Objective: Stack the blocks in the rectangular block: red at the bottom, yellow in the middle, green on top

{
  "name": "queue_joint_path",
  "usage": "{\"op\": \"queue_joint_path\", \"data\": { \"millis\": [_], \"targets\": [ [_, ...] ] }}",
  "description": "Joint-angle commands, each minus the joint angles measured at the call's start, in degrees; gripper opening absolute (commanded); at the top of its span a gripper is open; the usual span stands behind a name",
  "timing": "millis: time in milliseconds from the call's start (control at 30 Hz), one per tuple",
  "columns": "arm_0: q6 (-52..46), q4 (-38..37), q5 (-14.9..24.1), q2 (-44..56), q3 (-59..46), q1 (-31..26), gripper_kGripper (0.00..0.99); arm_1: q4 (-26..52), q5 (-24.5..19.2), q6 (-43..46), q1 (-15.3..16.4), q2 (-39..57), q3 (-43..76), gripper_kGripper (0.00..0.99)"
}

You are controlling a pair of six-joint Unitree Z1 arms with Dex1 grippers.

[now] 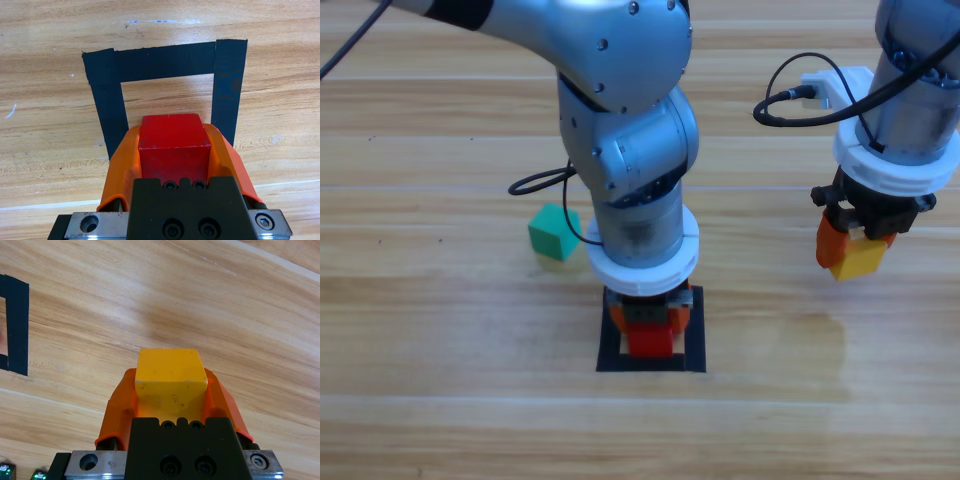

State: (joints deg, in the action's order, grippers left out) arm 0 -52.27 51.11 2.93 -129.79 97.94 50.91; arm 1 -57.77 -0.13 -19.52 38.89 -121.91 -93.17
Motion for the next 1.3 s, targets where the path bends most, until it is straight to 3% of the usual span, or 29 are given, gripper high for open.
{"op": "queue_joint_path", "data": {
  "millis": [33, 667, 767, 800, 900, 933, 967, 1300],
  "targets": [
    [-0.1, -0.6, 0.2, -3.5, 0.0, 1.3, 0.031, 1.0, 1.3, 0.4, -1.9, 1.1, 1.9, 0.232],
    [-0.2, -0.5, 0.5, -4.8, 1.1, 2.1, 0.043, 1.7, 1.7, 0.8, -1.9, 1.1, 2.4, 0.232],
    [-0.2, -0.5, 0.5, -4.7, 0.6, 2.1, 0.081, 1.7, 2.2, 1.0, -1.9, 1.0, 2.4, 0.232],
    [-0.2, -0.5, 0.5, -4.7, 0.4, 2.0, 0.138, 1.8, 2.2, 1.1, -1.9, 1.0, 2.4, 0.232],
    [-0.2, -0.5, 0.5, -4.3, -0.1, 2.0, 0.532, 1.8, 2.6, 1.2, -1.9, 1.0, 2.5, 0.232],
    [-0.2, -0.5, 0.6, -3.9, -0.4, 2.0, 0.83, 1.8, 2.7, 1.2, -1.9, 1.0, 2.5, 0.232],
    [-0.3, -0.4, 0.8, -3.5, -0.9, 2.0, 0.965, 1.8, 2.8, 1.3, -2.0, 1.0, 2.5, 0.232],
    [0.6, -0.5, 2.2, 5.8, -5.7, 0.8, 0.99, 1.8, 2.6, 1.4, -1.9, 2.2, 2.6, 0.232]
  ]
}}
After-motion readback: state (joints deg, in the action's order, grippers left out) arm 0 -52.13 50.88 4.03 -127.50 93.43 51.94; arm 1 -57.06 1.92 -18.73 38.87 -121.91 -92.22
